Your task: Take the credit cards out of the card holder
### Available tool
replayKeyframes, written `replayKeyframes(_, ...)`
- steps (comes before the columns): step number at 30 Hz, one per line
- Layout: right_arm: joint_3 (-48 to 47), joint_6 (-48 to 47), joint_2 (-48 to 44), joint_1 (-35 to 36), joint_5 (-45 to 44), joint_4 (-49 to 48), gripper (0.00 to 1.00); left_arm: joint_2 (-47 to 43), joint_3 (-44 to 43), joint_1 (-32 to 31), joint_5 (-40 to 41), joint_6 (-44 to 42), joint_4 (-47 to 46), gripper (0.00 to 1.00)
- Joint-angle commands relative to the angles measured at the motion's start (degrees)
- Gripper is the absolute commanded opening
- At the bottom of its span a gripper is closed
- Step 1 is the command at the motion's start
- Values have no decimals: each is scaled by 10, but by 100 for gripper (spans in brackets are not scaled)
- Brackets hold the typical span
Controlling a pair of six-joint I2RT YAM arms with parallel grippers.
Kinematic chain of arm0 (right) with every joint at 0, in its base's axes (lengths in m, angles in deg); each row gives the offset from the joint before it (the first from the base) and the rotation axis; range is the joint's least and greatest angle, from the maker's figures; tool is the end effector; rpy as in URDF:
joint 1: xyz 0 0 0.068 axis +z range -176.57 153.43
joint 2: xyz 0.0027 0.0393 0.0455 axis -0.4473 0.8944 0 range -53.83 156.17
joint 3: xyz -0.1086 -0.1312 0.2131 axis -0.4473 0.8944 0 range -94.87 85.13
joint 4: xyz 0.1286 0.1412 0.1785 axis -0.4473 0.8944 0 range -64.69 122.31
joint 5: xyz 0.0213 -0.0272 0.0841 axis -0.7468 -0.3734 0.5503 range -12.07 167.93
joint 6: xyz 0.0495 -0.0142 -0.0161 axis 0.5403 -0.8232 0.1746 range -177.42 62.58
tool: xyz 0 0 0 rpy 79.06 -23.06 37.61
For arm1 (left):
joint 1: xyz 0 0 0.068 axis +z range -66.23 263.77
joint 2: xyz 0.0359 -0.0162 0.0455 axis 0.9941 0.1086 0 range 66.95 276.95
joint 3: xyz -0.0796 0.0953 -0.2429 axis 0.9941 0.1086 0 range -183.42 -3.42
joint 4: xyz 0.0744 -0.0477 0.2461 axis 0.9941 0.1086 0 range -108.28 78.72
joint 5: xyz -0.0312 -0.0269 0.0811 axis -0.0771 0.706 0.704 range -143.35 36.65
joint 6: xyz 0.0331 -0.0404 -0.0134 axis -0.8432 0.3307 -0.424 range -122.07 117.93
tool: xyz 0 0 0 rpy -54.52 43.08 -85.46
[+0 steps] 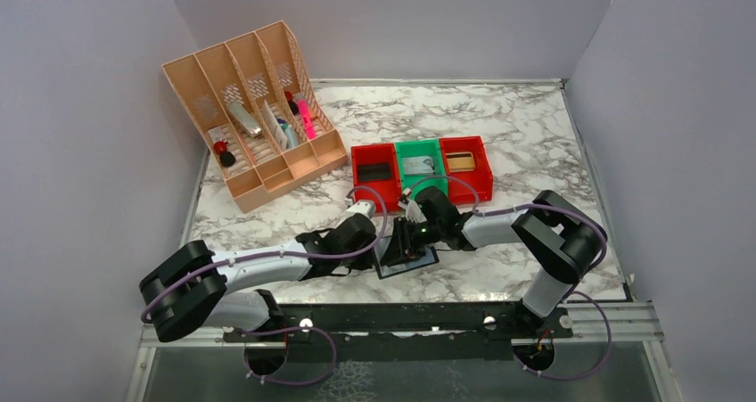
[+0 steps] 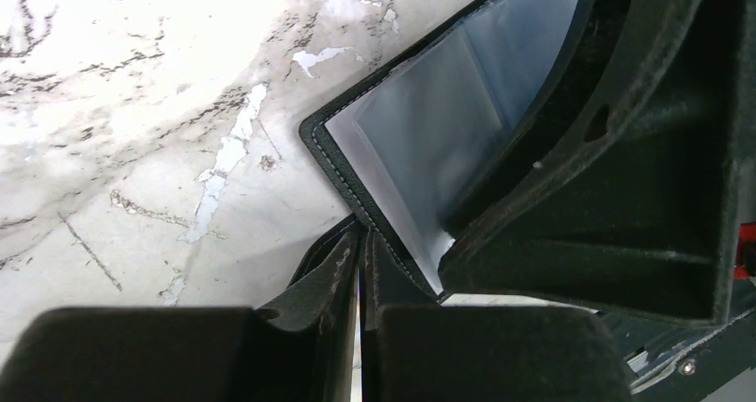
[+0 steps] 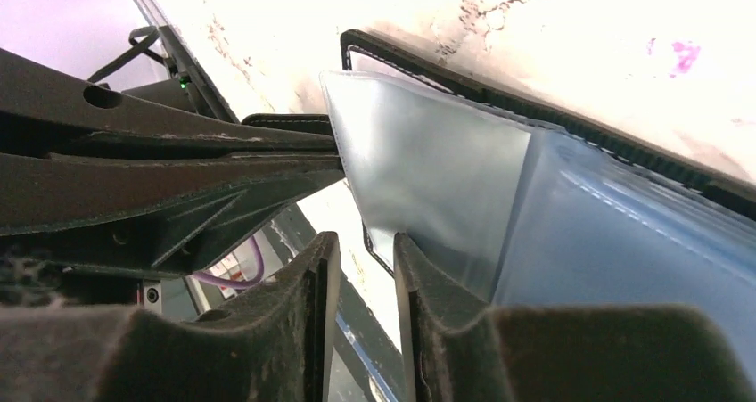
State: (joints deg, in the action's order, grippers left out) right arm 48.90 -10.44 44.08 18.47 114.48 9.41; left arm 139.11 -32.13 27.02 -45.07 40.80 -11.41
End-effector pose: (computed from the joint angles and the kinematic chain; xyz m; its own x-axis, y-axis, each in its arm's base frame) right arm 0.1947 0.2251 0.1142 -0.9756 -0.1459 -0.1638 -0.2179 0.5576 0.8010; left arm 0.1293 -0.1880 0.1558 -0.8380 0.0503 -0.5433 0.2825 0.8919 -0.3532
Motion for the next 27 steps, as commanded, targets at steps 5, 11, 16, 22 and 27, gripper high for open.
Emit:
replayKeyframes(5, 33, 27, 32, 1, -103, 23, 6, -44, -4, -3, 44, 21, 34, 12)
replayKeyframes(11, 38, 34, 31, 1, -128, 32, 1, -89, -8, -3, 41, 22, -11, 34)
replayKeyframes(16, 54, 49, 31, 1, -117, 1, 1, -54, -26, -2, 36, 9, -34, 39)
replayKeyframes(22, 62, 51, 18, 1, -111, -9, 1, 36, -61, -2, 35, 11, -14, 35)
replayKeyframes(27, 59, 36, -14, 1, -106, 4, 1, 74, -66, -2, 53, 31, 30, 25)
